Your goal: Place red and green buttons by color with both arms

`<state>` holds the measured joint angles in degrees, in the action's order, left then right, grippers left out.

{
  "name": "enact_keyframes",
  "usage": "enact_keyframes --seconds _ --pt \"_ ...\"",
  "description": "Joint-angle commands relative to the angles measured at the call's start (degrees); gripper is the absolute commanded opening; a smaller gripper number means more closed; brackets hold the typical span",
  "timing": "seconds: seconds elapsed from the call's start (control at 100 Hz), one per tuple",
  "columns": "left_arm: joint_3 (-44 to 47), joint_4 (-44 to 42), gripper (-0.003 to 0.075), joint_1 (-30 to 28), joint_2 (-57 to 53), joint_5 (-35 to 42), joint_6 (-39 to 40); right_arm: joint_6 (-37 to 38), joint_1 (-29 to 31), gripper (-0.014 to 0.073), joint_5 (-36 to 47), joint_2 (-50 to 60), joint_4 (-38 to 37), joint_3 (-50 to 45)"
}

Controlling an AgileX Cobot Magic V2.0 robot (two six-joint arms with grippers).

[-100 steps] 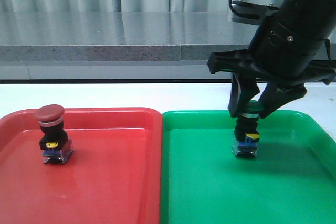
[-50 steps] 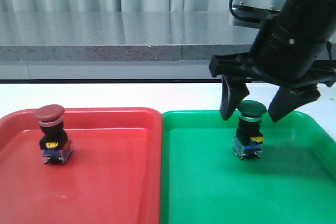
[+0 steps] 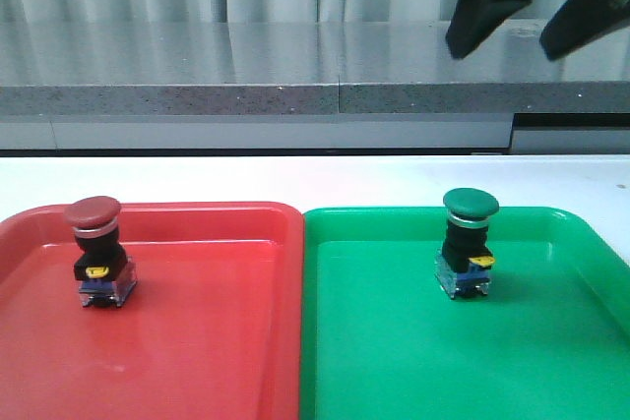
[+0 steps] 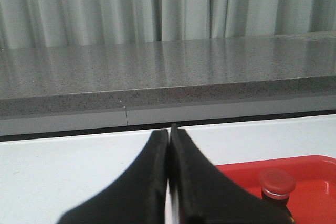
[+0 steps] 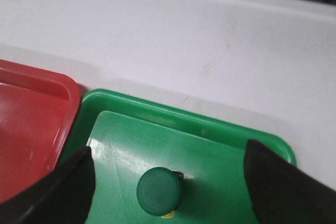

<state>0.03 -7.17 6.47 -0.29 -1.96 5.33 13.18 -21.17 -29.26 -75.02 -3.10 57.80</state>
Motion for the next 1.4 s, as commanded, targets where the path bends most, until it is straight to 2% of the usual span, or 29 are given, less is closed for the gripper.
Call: enact_keyframes --seconds 0.0,0.26,0.43,0.66,0.82,0.95,1.09,1.39 --pt "2.42 0.05 -0.0019 -0.09 -1.75 4.87 0.36 -0.26 0.6 0.0584 1.67 4.78 -2.53 1.18" --pt "2.42 0.05 -0.0019 -0.09 -1.75 4.87 0.36 -0.26 3.89 0.0578 -2.46 15.13 -5.71 -1.19" --pt "2.42 0.05 -0.0019 -0.09 -1.75 4.87 0.36 -0.26 6.75 0.05 -2.64 23.9 -6.21 -6.89" --pt "2.42 0.05 -0.0019 -0.09 -1.75 4.87 0.36 -0.26 7.58 0.0321 -3.01 36.63 -6.8 -13.97" --pt "2.42 0.05 -0.0019 -0.09 -1.75 4.87 0.36 -0.26 7.58 0.015 -3.4 44.63 -7.02 -17.87" --pt "2.42 0.05 -0.0019 -0.09 -1.75 4.87 0.36 -0.26 7.58 -0.0001 -4.12 48.93 -7.02 -19.84" --pt "2.42 0.05 -0.0019 -0.09 -1.75 4.87 0.36 -0.26 7.58 -0.0117 -5.8 50.57 -7.02 -20.27" --pt "2.42 0.05 -0.0019 -0.09 -1.75 4.87 0.36 -0.26 7.58 -0.011 -6.31 50.57 -7.02 -20.27"
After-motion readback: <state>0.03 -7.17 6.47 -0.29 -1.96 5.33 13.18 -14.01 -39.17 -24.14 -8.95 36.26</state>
